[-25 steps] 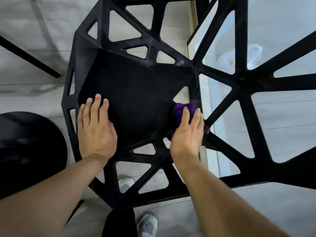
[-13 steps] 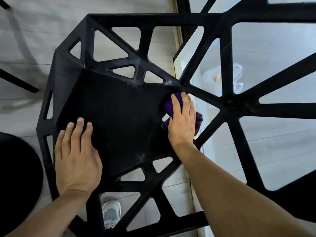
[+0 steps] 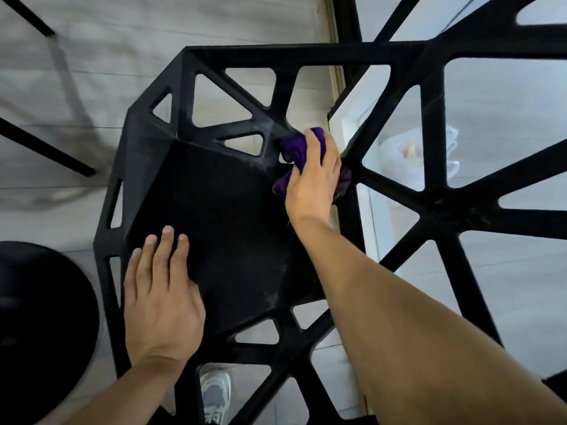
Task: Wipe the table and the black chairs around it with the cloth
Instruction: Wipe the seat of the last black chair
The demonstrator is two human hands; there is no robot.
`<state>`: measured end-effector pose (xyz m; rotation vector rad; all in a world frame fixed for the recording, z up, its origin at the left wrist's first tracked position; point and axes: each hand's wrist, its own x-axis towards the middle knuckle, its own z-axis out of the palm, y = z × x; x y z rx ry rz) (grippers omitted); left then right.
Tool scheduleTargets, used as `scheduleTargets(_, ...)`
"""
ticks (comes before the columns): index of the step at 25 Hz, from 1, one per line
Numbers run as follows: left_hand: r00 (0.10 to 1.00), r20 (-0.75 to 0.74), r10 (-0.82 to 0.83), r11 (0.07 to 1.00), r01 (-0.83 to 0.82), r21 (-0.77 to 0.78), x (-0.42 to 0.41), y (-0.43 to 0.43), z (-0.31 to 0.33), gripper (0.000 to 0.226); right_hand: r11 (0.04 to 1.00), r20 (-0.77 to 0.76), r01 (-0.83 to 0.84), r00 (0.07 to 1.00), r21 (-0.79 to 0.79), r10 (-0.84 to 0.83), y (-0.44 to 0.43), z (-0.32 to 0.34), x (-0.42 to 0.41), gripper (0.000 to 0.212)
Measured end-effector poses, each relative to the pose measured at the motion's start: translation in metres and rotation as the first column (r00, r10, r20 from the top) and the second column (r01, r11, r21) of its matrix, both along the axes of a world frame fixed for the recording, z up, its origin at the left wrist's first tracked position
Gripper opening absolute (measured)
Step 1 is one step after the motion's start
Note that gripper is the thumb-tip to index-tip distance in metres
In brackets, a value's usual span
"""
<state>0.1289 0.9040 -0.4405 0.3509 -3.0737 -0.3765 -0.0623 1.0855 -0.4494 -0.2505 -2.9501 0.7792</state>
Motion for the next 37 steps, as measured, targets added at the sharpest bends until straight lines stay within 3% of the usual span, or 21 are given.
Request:
scheduleTargets(2, 1.000, -0.002, 0.001, 1.000, -0.001, -0.019, -0.001, 0.001, -0.001, 0.060, 0.982, -0.008, -0.182, 0.983, -0.046, 0.181, -0.035, -0.003, 0.022, 0.071)
scheduleTargets(4, 1.000, 0.001, -0.023, 1.000, 0.023, -0.022, 0.000, -0.003, -0.003, 0.063, 0.836, 0.030, -0.547, 0.836, -0.050, 0.548, -0.048, -0.008, 0.054, 0.077)
scheduleTargets(5, 1.000, -0.006, -0.026, 0.999, 0.026, -0.018, 0.000, -0.004, -0.003, 0.063, 0.781, 0.033, -0.624, 0.781, -0.012, 0.624, -0.042, -0.009, 0.050, 0.078)
scheduleTargets(6, 1.000, -0.015, -0.022, 1.000, 0.022, -0.015, -0.001, -0.004, -0.004, 0.062, 0.810, 0.017, -0.586, 0.811, 0.024, 0.585, -0.031, -0.012, 0.034, 0.077)
scheduleTargets(8, 1.000, -0.025, -0.002, 1.000, 0.002, -0.019, -0.001, -0.002, -0.005, 0.060, 0.967, 0.015, -0.251, 0.968, 0.035, 0.250, -0.024, -0.008, 0.011, 0.071)
scheduleTargets(9, 1.000, -0.027, 0.001, 1.000, -0.001, -0.018, -0.001, -0.002, -0.004, 0.060, 0.990, 0.035, -0.143, 0.989, 0.005, 0.142, -0.031, -0.007, 0.013, 0.068)
scheduleTargets(13, 1.000, 0.008, -0.022, 1.000, 0.022, -0.004, -0.002, -0.003, 0.000, 0.058, 0.841, 0.104, -0.534, 0.835, -0.088, 0.541, -0.030, -0.007, 0.085, 0.072)
scheduleTargets(14, 1.000, 0.012, -0.018, 1.000, 0.018, 0.004, -0.001, -0.003, 0.001, 0.056, 0.864, 0.141, -0.497, 0.853, -0.080, 0.503, -0.014, -0.005, 0.102, 0.074)
scheduleTargets(16, 1.000, 0.008, -0.010, 0.999, 0.010, 0.031, -0.001, -0.001, 0.002, 0.054, 0.988, 0.203, -0.155, 0.968, 0.011, 0.149, 0.008, -0.001, 0.128, 0.072)
scheduleTargets(17, 1.000, 0.004, -0.008, 0.999, 0.007, 0.039, 0.000, -0.001, 0.002, 0.054, 0.998, 0.222, -0.009, 0.975, 0.059, -0.004, 0.006, 0.002, 0.141, 0.072)
scheduleTargets(18, 1.000, -0.001, -0.007, 0.999, 0.007, 0.038, 0.000, -0.002, 0.001, 0.054, 0.998, 0.227, -0.003, 0.974, 0.070, -0.013, -0.005, 0.006, 0.155, 0.074)
scheduleTargets(19, 1.000, -0.004, -0.009, 0.999, 0.009, 0.033, 0.000, -0.004, 0.000, 0.053, 0.994, 0.238, -0.107, 0.966, 0.032, 0.097, -0.018, 0.012, 0.170, 0.077)
scheduleTargets(21, 1.000, -0.020, -0.014, 0.999, 0.015, 0.038, 0.000, -0.005, -0.001, 0.055, 0.917, 0.326, -0.398, 0.863, -0.031, 0.386, -0.033, 0.020, 0.189, 0.082)
scheduleTargets(23, 0.999, -0.035, -0.020, 0.999, 0.021, 0.032, 0.001, -0.002, -0.001, 0.054, 0.786, 0.398, -0.610, 0.748, 0.099, 0.531, -0.014, 0.027, 0.181, 0.083)
scheduleTargets(24, 0.999, -0.035, -0.024, 0.999, 0.025, 0.039, 0.001, 0.001, -0.002, 0.054, 0.729, 0.442, -0.648, 0.732, 0.219, 0.518, 0.004, 0.036, 0.174, 0.082)
scheduleTargets(27, 1.000, -0.012, -0.020, 0.999, 0.020, 0.034, 0.002, 0.000, 0.001, 0.053, 0.613, 0.526, -0.620, 0.771, 0.489, 0.360, 0.056, 0.083, 0.148, 0.080)
scheduleTargets(29, 1.000, 0.001, -0.029, 0.999, 0.029, 0.039, -0.002, 0.005, 0.006, 0.051, 0.524, 0.473, -0.605, 0.796, 0.599, 0.379, 0.086, 0.125, 0.116, 0.075)
scheduleTargets(31, 0.984, -0.009, -0.180, 0.983, 0.180, 0.041, -0.005, 0.015, 0.005, 0.051, 0.444, 0.380, -0.569, 0.810, 0.692, 0.447, 0.115, 0.162, 0.080, 0.061)
scheduleTargets(32, 0.951, -0.006, -0.308, 0.951, 0.308, 0.020, -0.005, 0.021, 0.003, 0.056, 0.356, 0.400, -0.584, 0.787, 0.729, 0.471, 0.133, 0.176, 0.066, 0.057)
scheduleTargets(34, 0.877, 0.050, -0.478, 0.876, 0.480, -0.037, -0.004, 0.025, -0.008, 0.063, 0.140, 0.533, -0.658, 0.700, 0.740, 0.475, 0.161, 0.181, 0.047, 0.056)
scheduleTargets(37, 0.879, 0.106, -0.465, 0.880, 0.472, -0.051, -0.005, 0.023, -0.015, 0.065, 0.106, 0.592, -0.712, 0.648, 0.694, 0.479, 0.160, 0.154, 0.024, 0.048)
